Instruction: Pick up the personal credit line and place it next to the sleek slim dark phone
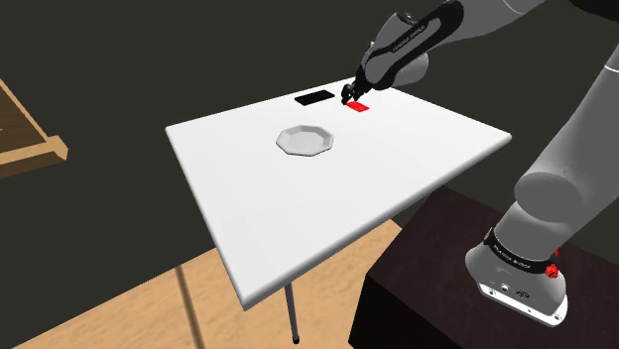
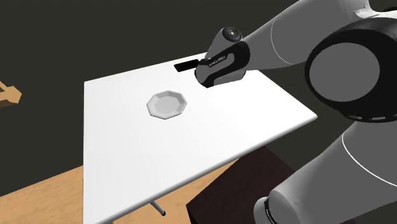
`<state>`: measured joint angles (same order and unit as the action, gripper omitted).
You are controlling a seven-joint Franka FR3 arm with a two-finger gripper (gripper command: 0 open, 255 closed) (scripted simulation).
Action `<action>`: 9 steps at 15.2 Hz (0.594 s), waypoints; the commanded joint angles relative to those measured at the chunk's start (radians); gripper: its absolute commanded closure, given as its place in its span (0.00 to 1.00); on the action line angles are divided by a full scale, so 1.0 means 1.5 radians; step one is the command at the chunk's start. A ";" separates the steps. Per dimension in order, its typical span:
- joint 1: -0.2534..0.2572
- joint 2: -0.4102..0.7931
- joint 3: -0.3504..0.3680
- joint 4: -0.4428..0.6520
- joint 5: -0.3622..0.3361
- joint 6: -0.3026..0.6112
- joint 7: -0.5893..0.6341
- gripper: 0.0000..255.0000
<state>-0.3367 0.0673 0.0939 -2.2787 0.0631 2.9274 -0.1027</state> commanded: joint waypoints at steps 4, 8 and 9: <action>-0.046 0.087 0.002 0.115 0.062 -0.032 -0.103 1.00; -0.084 0.159 0.006 0.221 0.085 -0.071 -0.157 1.00; -0.093 0.177 0.007 0.250 0.088 -0.082 -0.168 1.00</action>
<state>-0.4623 0.3017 0.1038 -1.9549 0.1900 2.8255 -0.3363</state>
